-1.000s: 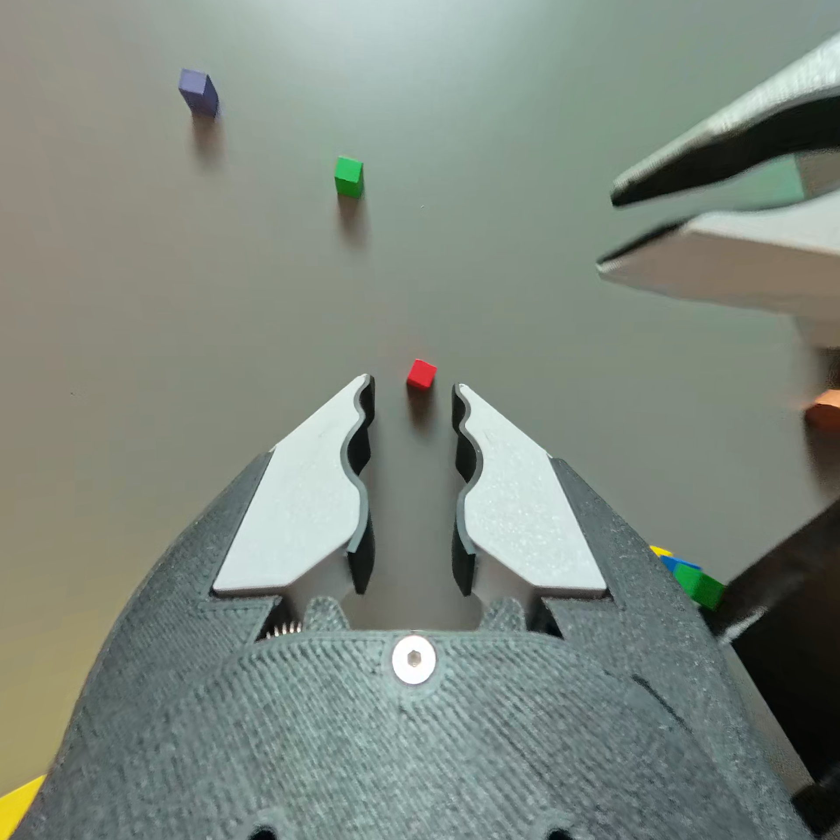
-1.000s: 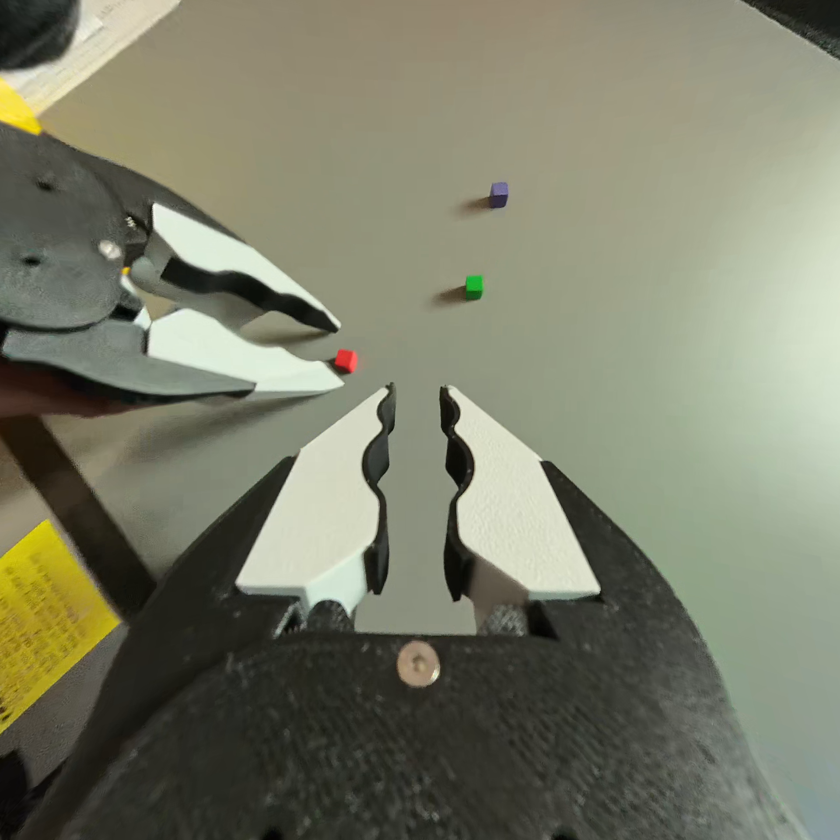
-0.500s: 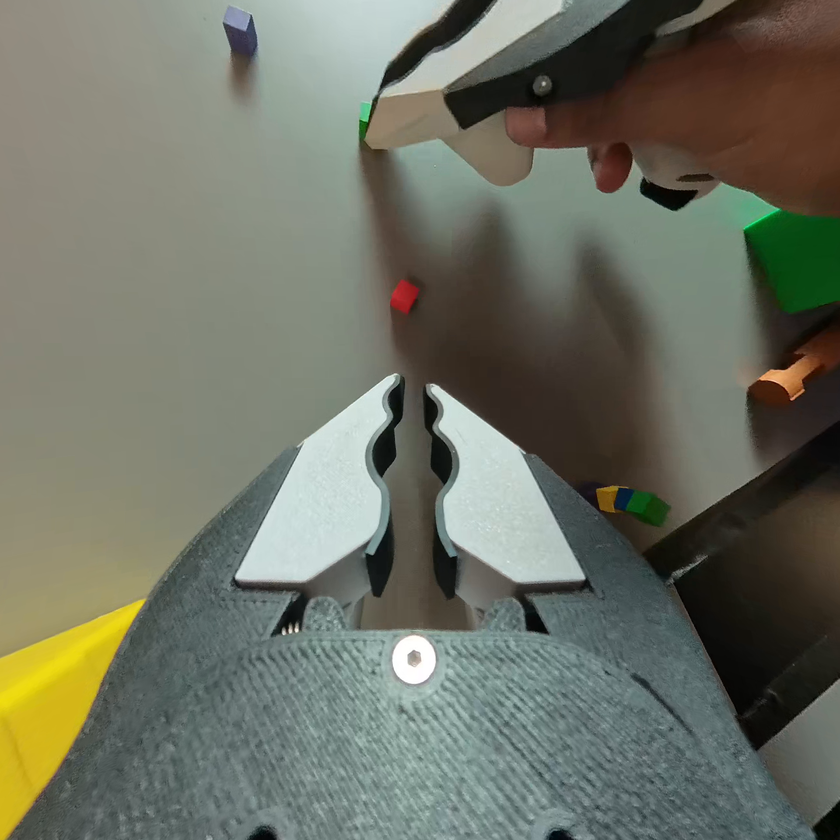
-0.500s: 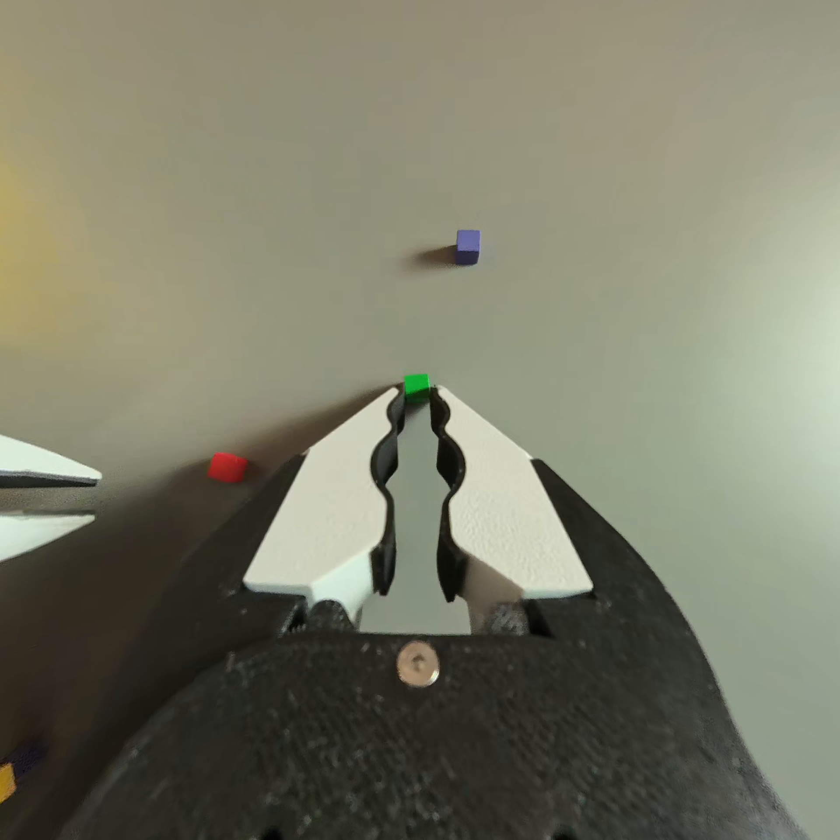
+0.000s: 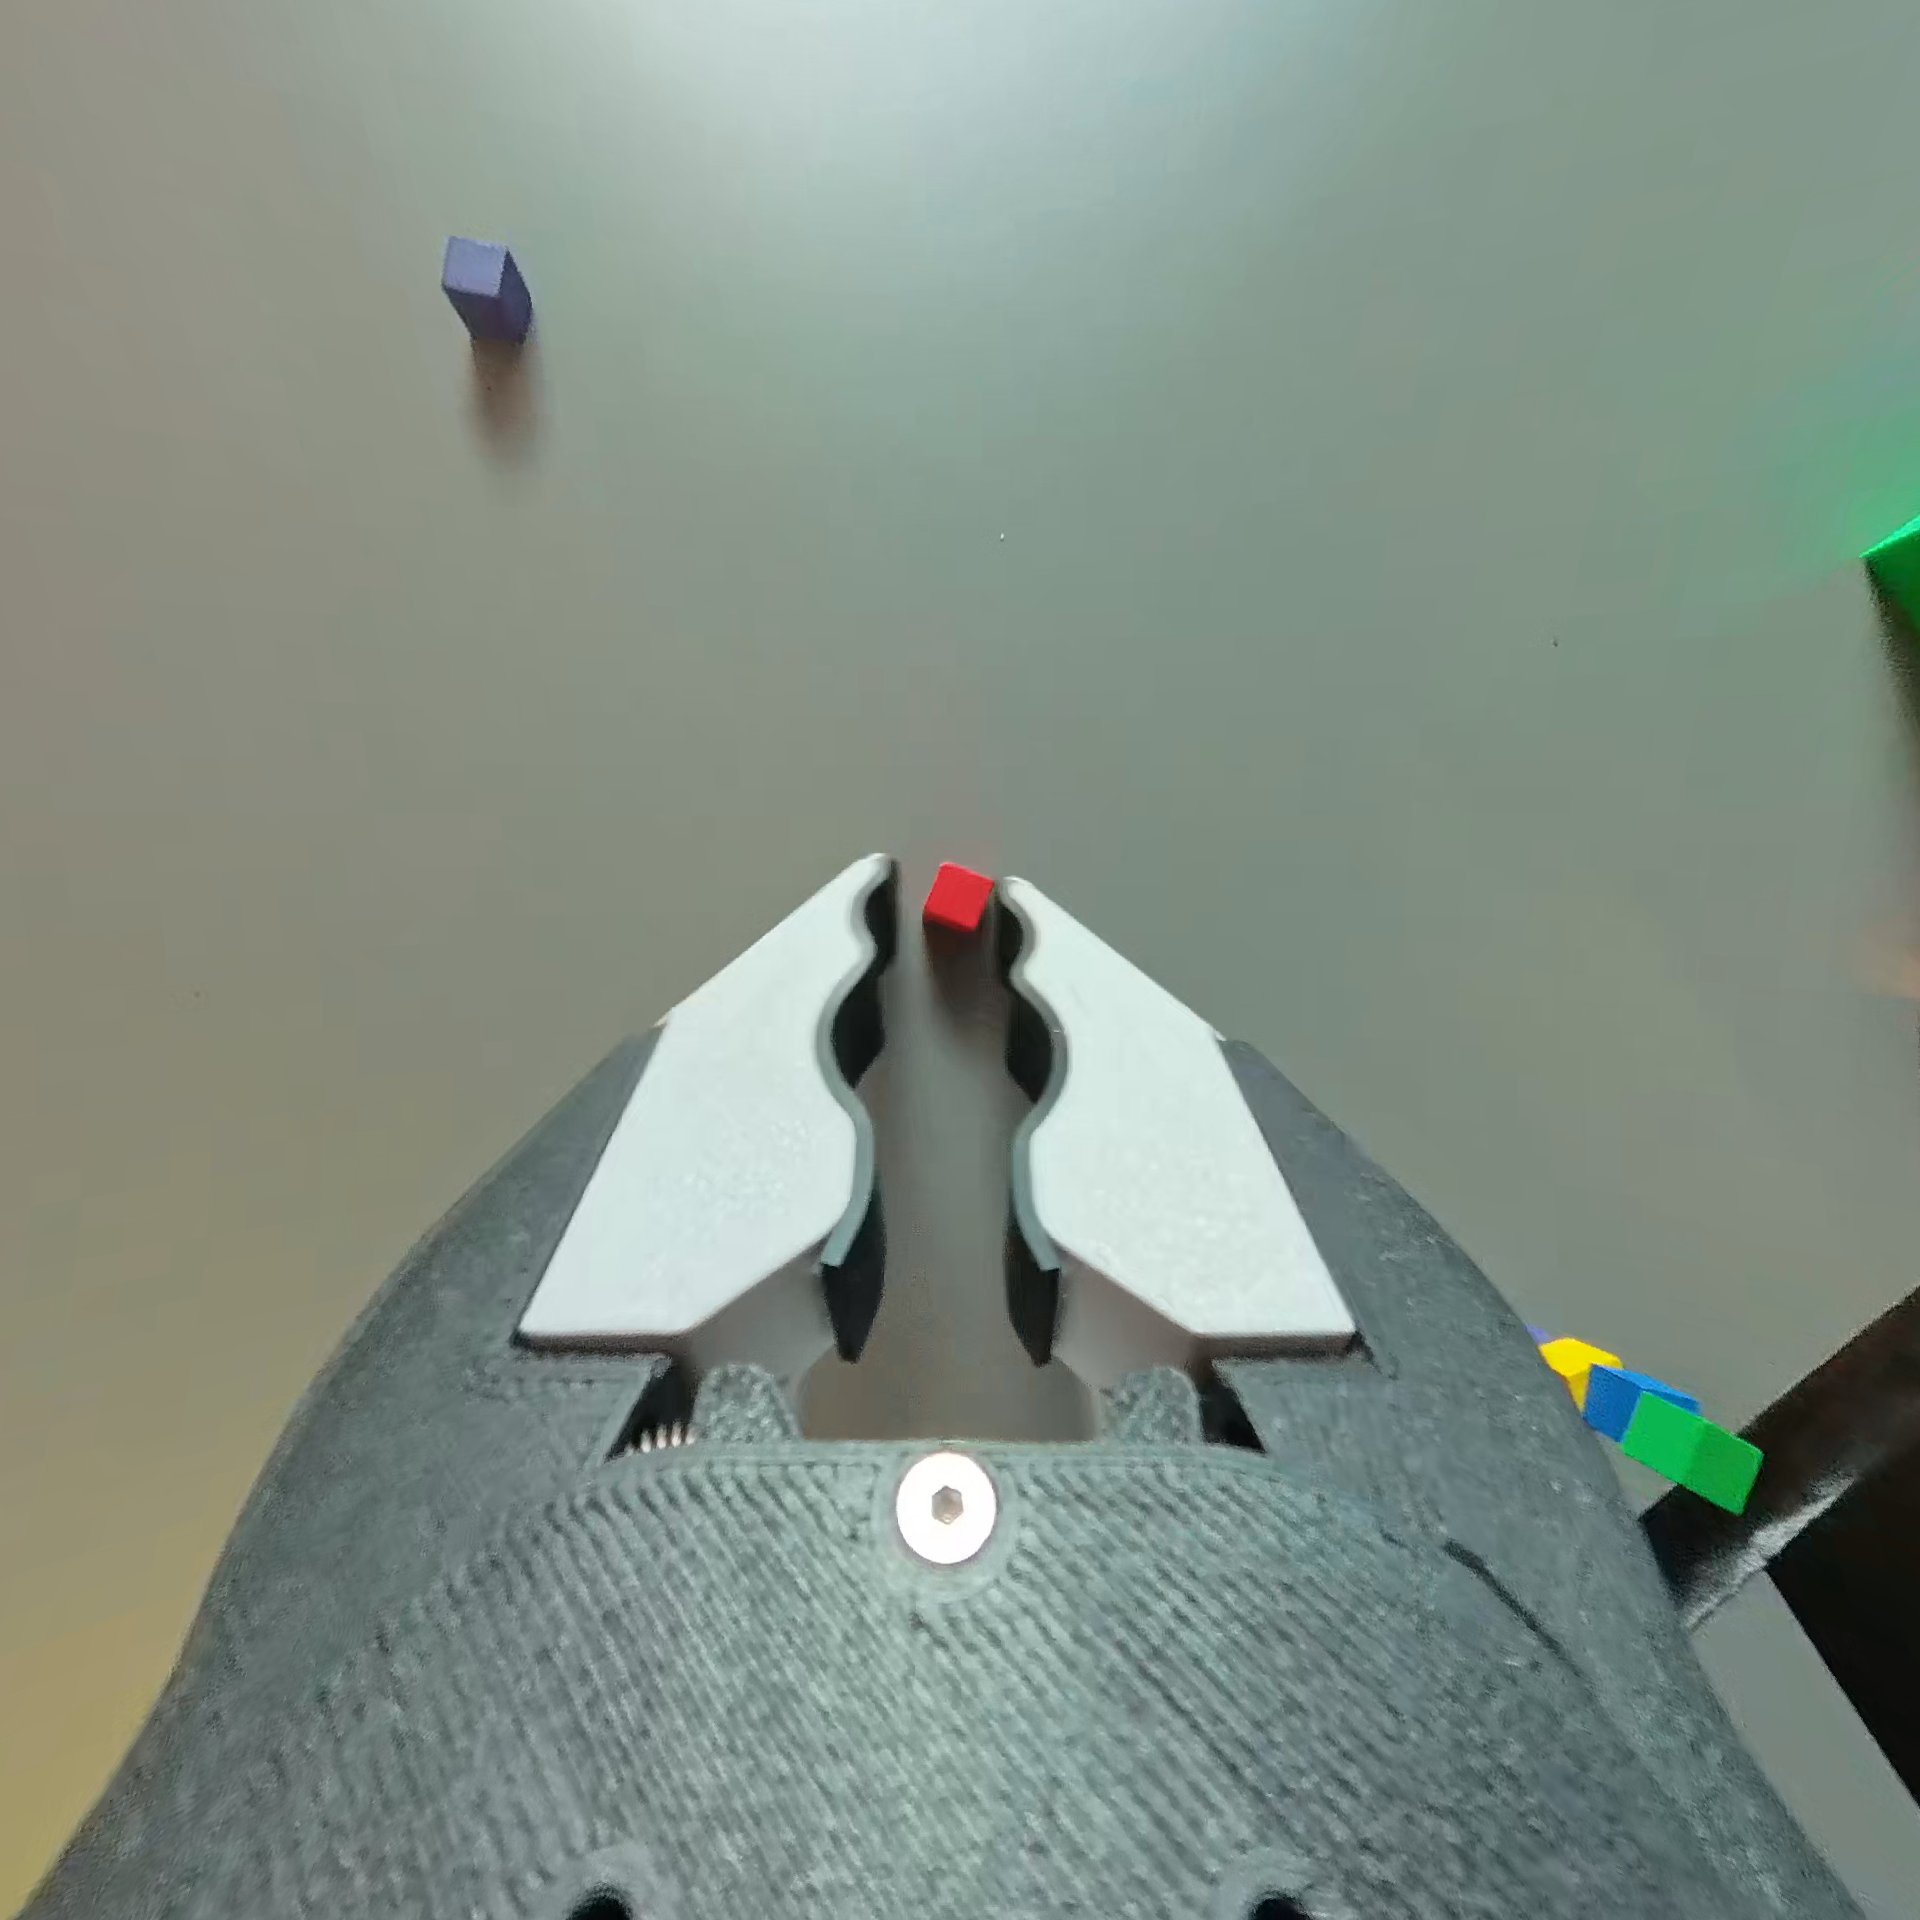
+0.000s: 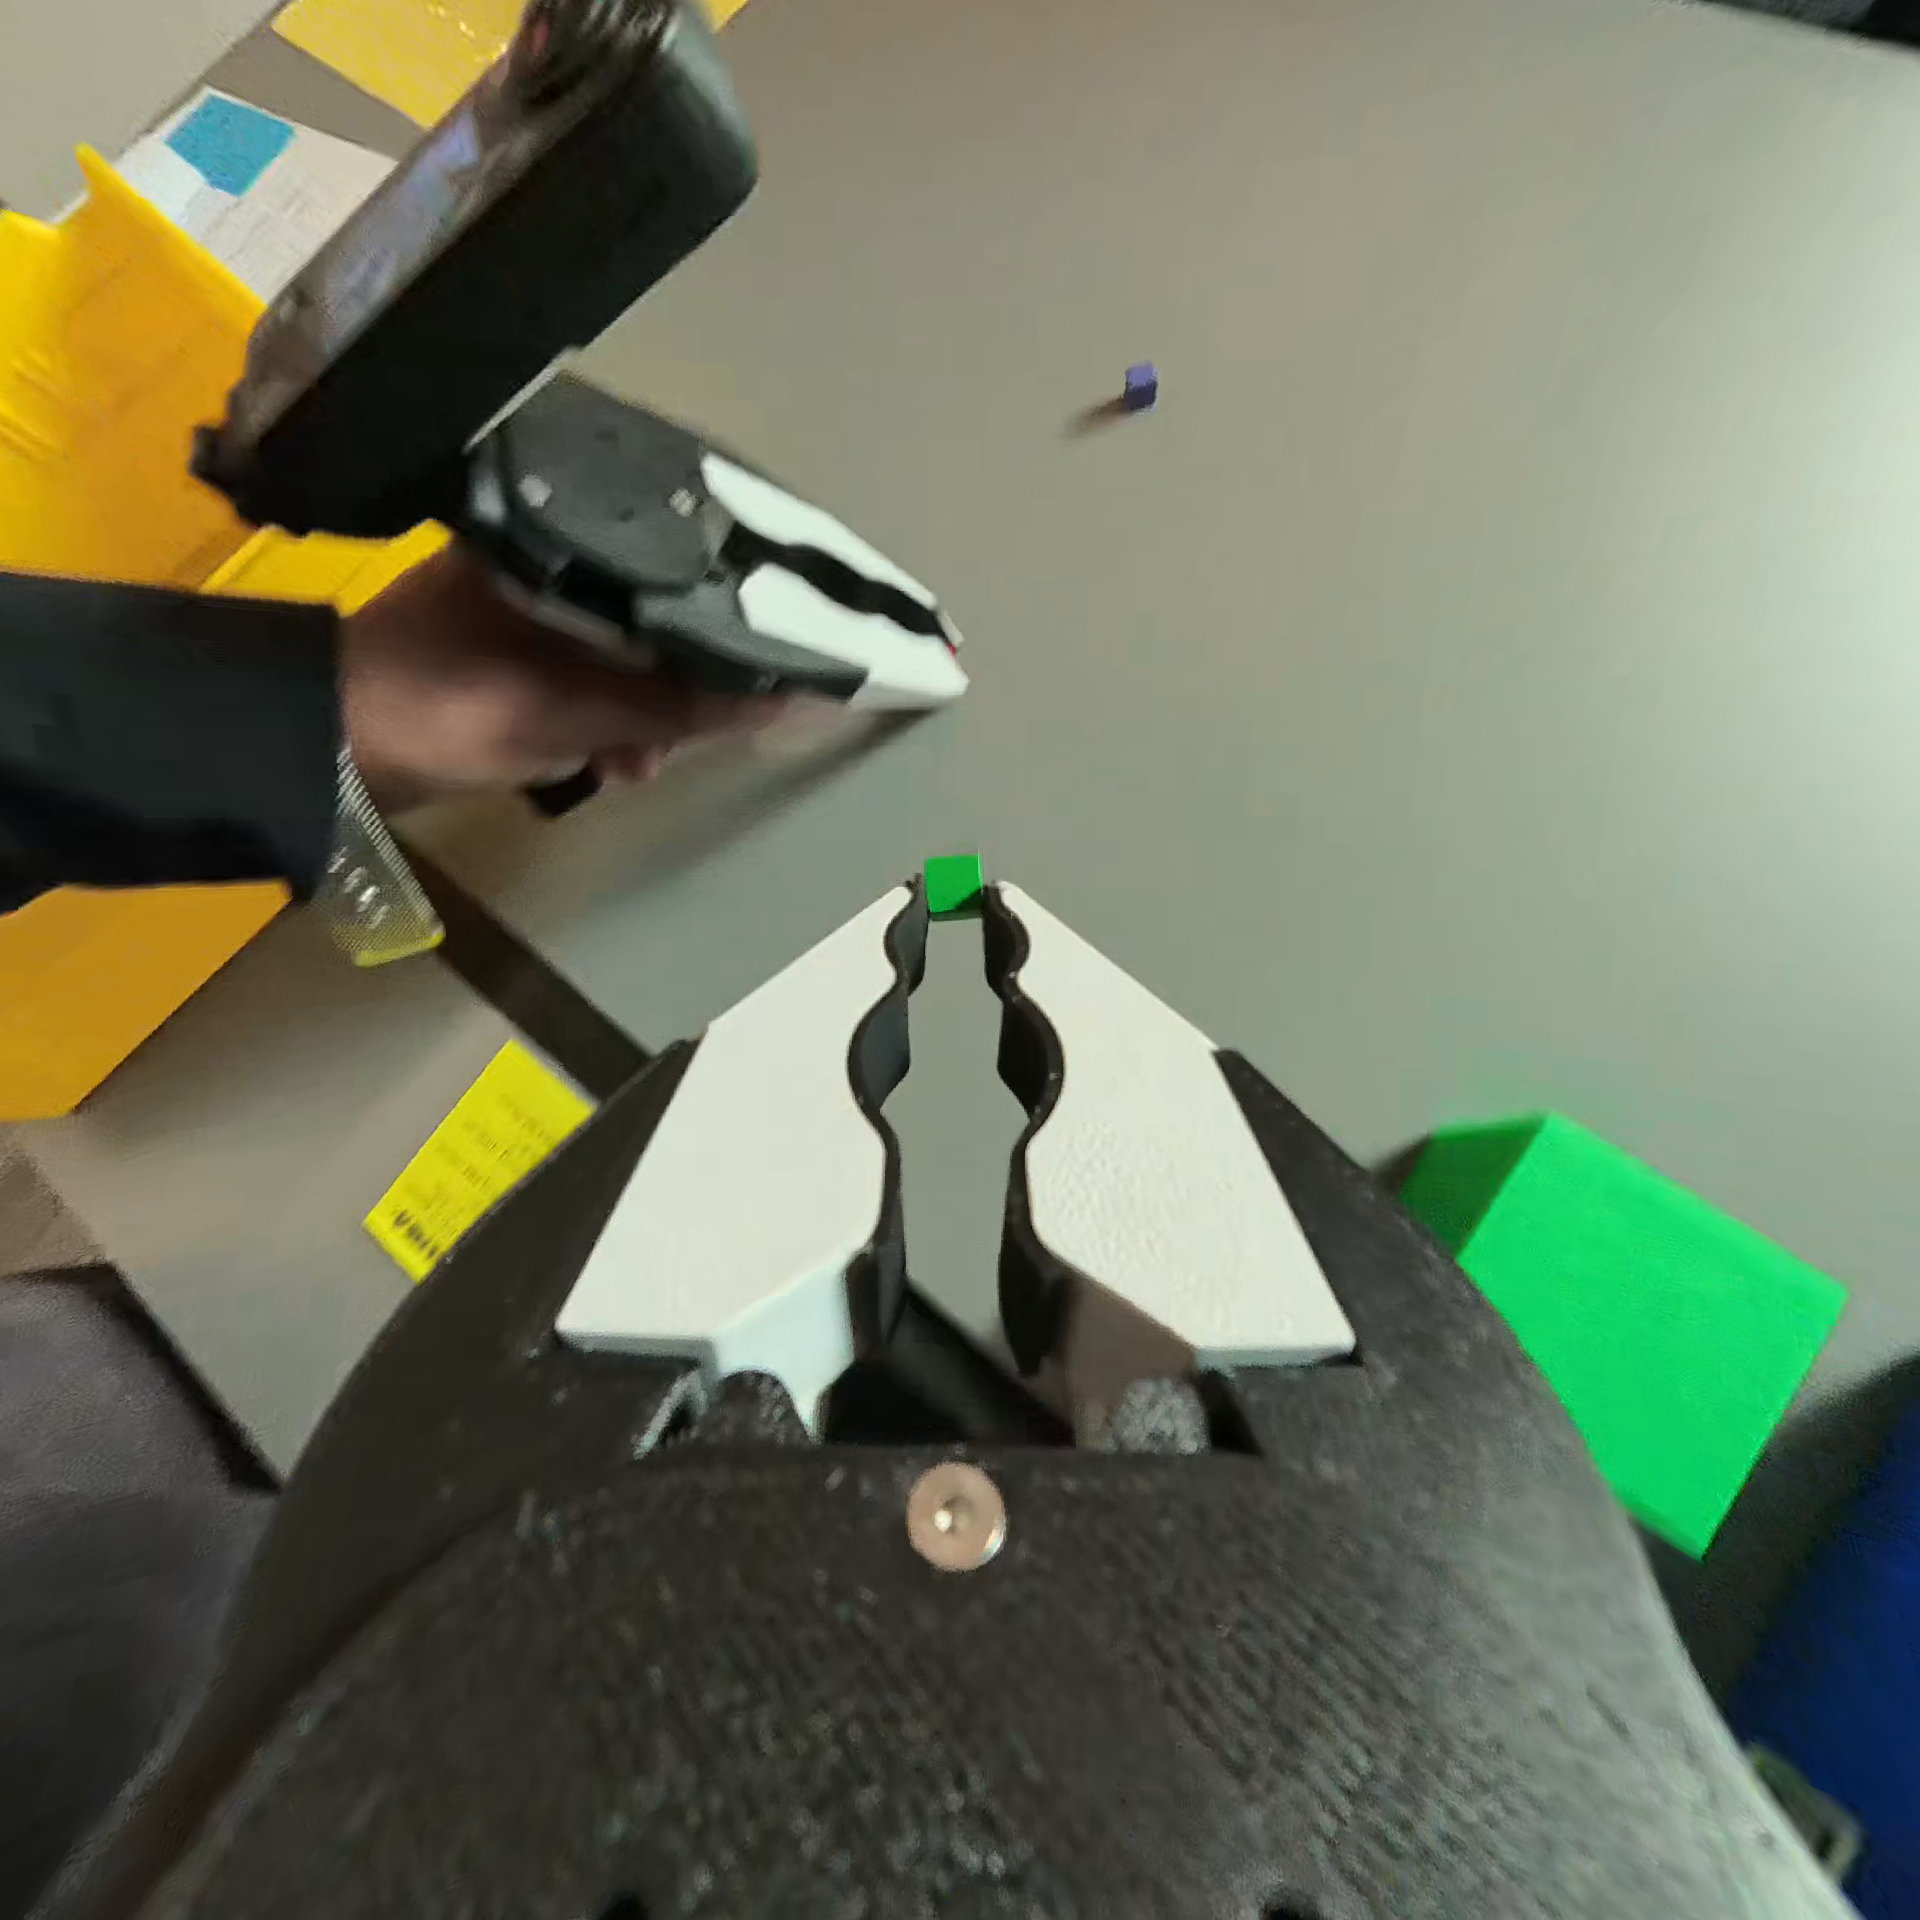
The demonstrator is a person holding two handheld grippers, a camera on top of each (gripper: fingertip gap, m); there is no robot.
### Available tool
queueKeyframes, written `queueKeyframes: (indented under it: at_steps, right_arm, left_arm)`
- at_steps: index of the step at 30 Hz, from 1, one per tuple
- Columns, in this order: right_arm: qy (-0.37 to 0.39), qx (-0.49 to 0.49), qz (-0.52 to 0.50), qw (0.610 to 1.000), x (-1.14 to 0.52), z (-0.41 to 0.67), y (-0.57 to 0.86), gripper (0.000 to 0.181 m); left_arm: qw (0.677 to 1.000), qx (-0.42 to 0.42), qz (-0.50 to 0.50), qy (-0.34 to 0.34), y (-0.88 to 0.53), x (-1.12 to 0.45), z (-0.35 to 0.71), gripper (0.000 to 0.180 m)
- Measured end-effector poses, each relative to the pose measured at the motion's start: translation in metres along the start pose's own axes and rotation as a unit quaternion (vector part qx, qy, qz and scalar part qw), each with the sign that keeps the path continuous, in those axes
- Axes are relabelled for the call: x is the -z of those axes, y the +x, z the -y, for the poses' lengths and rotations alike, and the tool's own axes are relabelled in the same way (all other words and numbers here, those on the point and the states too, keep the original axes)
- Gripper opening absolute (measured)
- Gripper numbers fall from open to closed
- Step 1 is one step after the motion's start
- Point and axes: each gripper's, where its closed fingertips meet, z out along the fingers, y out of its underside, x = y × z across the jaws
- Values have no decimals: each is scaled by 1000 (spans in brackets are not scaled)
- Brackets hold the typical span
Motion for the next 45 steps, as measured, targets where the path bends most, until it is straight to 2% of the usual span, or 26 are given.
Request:
queueKeyframes:
  at_steps: [1, 8, 14, 20, 39, 45]
  right_arm:
    - [-6, -7, -2, 1000, 10, -11, -8, 9]
    - [-32, -36, -12, 999, 48, -56, -45, 9]
    - [-11, -43, -25, 999, 50, -42, -42, 9]
    - [1, -46, -21, 999, 44, -31, -47, 9]
    - [10, -26, -15, 999, 49, -20, -73, 9]
    - [17, 26, -9, 999, 57, -14, -73, 9]
  left_arm:
    - [1000, -9, -1, -1, 0, -1, 1, 7]
    - [999, 2, -23, 24, 10, 31, 13, 7]
    - [997, 35, -54, 35, 29, 68, 2, 7]
    - [996, 31, -72, 36, 47, 91, -10, 7]
    - [992, -9, -120, 48, 82, 131, -19, 7]
    - [994, -15, -100, 47, 80, 143, -25, 7]
